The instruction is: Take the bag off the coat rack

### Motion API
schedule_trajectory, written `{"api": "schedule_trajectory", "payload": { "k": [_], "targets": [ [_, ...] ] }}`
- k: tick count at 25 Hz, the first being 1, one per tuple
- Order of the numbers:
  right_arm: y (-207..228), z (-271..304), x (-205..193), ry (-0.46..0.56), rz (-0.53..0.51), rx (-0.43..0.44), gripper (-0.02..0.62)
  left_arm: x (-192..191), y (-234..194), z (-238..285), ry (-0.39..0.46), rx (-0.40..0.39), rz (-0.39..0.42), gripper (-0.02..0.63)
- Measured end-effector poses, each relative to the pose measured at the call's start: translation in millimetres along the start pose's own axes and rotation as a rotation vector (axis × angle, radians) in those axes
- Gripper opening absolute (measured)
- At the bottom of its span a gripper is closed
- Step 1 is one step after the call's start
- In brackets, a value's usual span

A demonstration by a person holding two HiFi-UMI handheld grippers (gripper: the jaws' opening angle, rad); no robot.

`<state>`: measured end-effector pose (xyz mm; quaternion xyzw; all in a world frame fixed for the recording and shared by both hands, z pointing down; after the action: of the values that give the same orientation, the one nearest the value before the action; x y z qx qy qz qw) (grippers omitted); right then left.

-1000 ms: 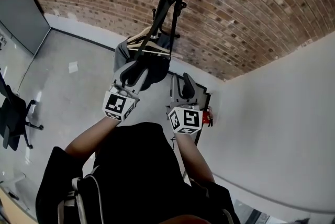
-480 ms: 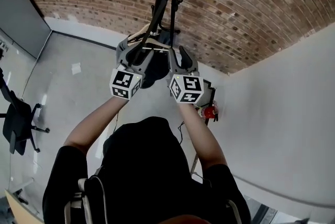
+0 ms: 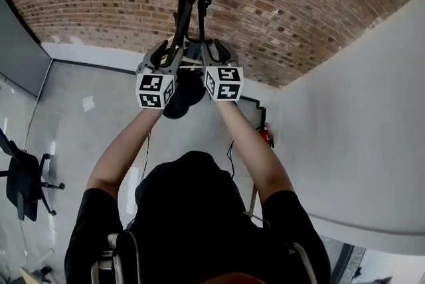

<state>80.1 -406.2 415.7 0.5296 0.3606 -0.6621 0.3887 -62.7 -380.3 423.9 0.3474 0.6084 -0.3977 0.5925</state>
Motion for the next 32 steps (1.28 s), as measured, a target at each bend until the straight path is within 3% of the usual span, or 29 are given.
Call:
{"api": "schedule_trajectory", "payload": {
  "k": [4, 11, 16, 32],
  "targets": [
    [-5, 23, 4, 0.004, -0.110, -0.017, 0.129, 4, -7, 12, -0.001, 0.026, 0.047, 0.183],
    [4, 59, -6, -0.066, -0.129, -0.016, 0.127, 8, -9, 33, 0.006, 0.055, 0.083, 0.183],
    [14, 75, -6, -0.113, -0.147, -0.029, 0.127, 1, -14, 51, -0.047, 0.057, 0.071, 0.183],
    [24, 103, 6, -0.103, -0.081, -0.022, 0.122, 2, -19, 82, -0.118, 0.023, 0.061, 0.183]
  ]
}}
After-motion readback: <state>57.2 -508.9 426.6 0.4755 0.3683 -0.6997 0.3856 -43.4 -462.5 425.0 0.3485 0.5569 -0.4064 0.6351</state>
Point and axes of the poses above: the fingertips, and each gripper's own axes: z forward along the fingers, y to its right, x out of its top, the point moved 5 cm from there along -z, backward along the fingers, and after that the axes turned 4 degrees about -y, right-handed, at the moved point
